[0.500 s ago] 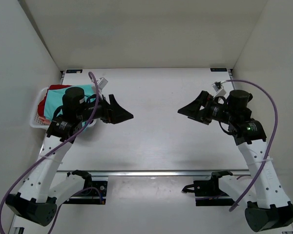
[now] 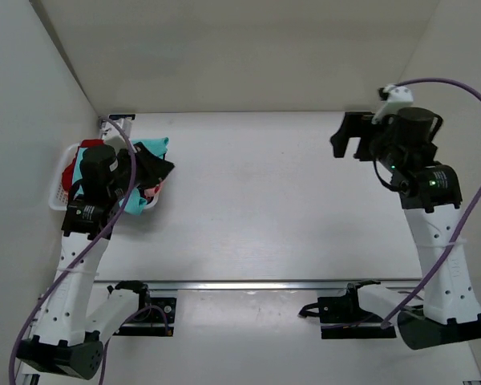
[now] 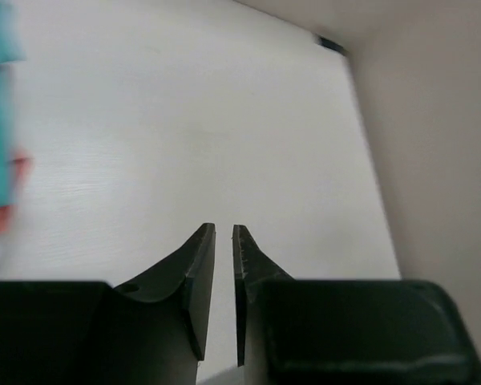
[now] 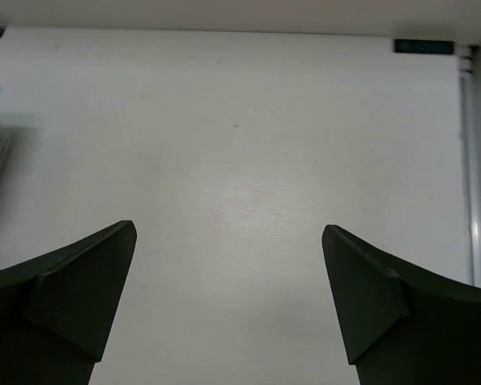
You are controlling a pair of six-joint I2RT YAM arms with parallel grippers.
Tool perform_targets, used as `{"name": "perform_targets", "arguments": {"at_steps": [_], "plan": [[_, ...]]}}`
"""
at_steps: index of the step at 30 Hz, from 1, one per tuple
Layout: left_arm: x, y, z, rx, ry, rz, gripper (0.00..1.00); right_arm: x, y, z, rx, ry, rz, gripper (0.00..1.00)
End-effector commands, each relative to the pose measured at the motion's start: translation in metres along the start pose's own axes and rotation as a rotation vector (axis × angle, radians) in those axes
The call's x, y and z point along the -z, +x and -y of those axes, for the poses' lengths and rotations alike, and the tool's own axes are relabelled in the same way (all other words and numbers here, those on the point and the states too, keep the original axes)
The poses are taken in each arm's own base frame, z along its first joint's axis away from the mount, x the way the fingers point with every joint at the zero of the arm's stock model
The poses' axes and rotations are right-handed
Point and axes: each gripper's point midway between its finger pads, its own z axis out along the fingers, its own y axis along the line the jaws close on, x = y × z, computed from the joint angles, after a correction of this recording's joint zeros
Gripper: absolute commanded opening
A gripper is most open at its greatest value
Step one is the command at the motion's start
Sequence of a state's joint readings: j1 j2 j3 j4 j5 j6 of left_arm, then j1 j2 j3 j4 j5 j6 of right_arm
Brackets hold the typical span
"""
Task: Fold and stack the t-shirts
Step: Grab crumpled tshirt from bin with the left arm
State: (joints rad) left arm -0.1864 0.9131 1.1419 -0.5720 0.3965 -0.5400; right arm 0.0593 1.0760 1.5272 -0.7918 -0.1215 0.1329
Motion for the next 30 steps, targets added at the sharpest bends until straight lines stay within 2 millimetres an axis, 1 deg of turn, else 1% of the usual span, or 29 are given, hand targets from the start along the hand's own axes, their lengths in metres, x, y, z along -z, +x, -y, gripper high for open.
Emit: {"name": "perform_targets", "arguments": {"at_steps": [1,2,3,4,5,6,7,8,9,10,11,12,13,14,15,17,18,19,20,21,22,23,24,25,26,27,28,29,30], "plan": [[0.021,-0.019,-0.095,0.047,-0.511,0.121,0.27,0.018,-0.012,-0.028,0.157,0.017,0.004,0.99],[0.022,-0.028,-0.101,0.022,-0.568,0.137,0.30,0.020,-0.007,-0.059,0.129,-0.080,-0.011,0.99],[0.027,-0.026,-0.123,0.004,-0.698,0.117,0.32,0.027,-0.010,-0.082,0.063,-0.152,-0.009,1.00],[0.039,-0.037,-0.133,-0.005,-0.792,0.139,0.33,0.025,-0.004,-0.098,-0.001,-0.212,-0.060,0.99],[0.038,-0.046,-0.143,-0.006,-0.851,0.140,0.35,0.024,0.007,-0.115,-0.031,-0.284,-0.132,0.99],[0.035,-0.043,-0.159,-0.006,-0.913,0.098,0.39,0.022,0.018,-0.127,-0.065,-0.322,-0.197,0.99],[0.038,-0.048,-0.164,-0.011,-0.941,0.095,0.41,0.024,0.026,-0.138,-0.084,-0.347,-0.230,0.99],[0.029,-0.049,-0.167,-0.005,-0.938,0.089,0.45,0.020,0.035,-0.140,-0.089,-0.343,-0.249,1.00],[0.025,-0.050,-0.173,-0.005,-0.950,0.083,0.47,0.023,0.031,-0.150,-0.116,-0.432,-0.236,0.99],[0.017,-0.048,-0.176,0.011,-0.947,0.071,0.48,0.013,0.042,-0.140,-0.127,-0.427,-0.256,0.99],[0.019,-0.048,-0.181,0.026,-0.975,0.071,0.48,0.016,0.042,-0.144,-0.123,-0.491,-0.260,0.99],[0.016,-0.044,-0.188,0.046,-0.987,0.055,0.48,0.015,0.034,-0.140,-0.138,-0.524,-0.240,0.99],[0.012,-0.036,-0.194,0.075,-1.000,0.027,0.50,0.008,0.043,-0.136,-0.133,-0.531,-0.262,0.99],[0.011,-0.033,-0.197,0.092,-1.000,0.014,0.50,0.009,0.041,-0.141,-0.118,-0.588,-0.270,0.99],[0.007,-0.028,-0.201,0.120,-0.996,-0.004,0.53,0.004,0.041,-0.140,-0.132,-0.624,-0.279,1.00],[0.004,-0.022,-0.208,0.142,-1.023,-0.033,0.58,0.000,0.034,-0.136,-0.146,-0.672,-0.282,0.99],[-0.001,-0.020,-0.210,0.156,-1.030,-0.048,0.61,0.000,0.035,-0.137,-0.161,-0.703,-0.294,1.00],[-0.003,-0.015,-0.212,0.169,-1.047,-0.069,0.62,-0.006,0.029,-0.130,-0.175,-0.706,-0.268,0.99],[-0.004,-0.014,-0.214,0.177,-1.054,-0.080,0.62,-0.002,0.034,-0.129,-0.221,-0.736,-0.290,0.99],[-0.007,-0.010,-0.220,0.187,-1.078,-0.095,0.63,-0.003,0.036,-0.119,-0.255,-0.759,-0.273,0.99],[-0.007,-0.007,-0.223,0.194,-1.094,-0.105,0.64,-0.003,0.025,-0.108,-0.270,-0.767,-0.214,0.99],[-0.009,-0.006,-0.225,0.196,-1.105,-0.098,0.64,-0.001,0.033,-0.102,-0.326,-0.804,-0.239,0.99],[-0.008,-0.004,-0.231,0.186,-1.134,-0.094,0.64,0.000,0.030,-0.105,-0.302,-0.834,-0.225,0.99],[-0.010,-0.002,-0.236,0.184,-1.142,-0.086,0.64,-0.006,0.036,-0.110,-0.289,-0.821,-0.260,0.99],[-0.012,-0.008,-0.236,0.186,-1.153,-0.053,0.65,0.000,0.025,-0.123,-0.211,-0.844,-0.238,0.99],[-0.011,-0.010,-0.241,0.180,-1.178,-0.037,0.63,-0.007,0.024,-0.124,-0.198,-0.808,-0.266,0.99],[-0.011,-0.014,-0.246,0.177,-1.210,-0.025,0.63,-0.008,0.025,-0.130,-0.163,-0.840,-0.274,0.99],[-0.012,-0.012,-0.252,0.171,-1.235,-0.036,0.63,-0.008,0.024,-0.129,-0.166,-0.854,-0.264,1.00],[-0.010,-0.015,-0.253,0.148,-1.262,-0.042,0.62,-0.007,0.028,-0.130,-0.186,-0.902,-0.272,0.99]]}}
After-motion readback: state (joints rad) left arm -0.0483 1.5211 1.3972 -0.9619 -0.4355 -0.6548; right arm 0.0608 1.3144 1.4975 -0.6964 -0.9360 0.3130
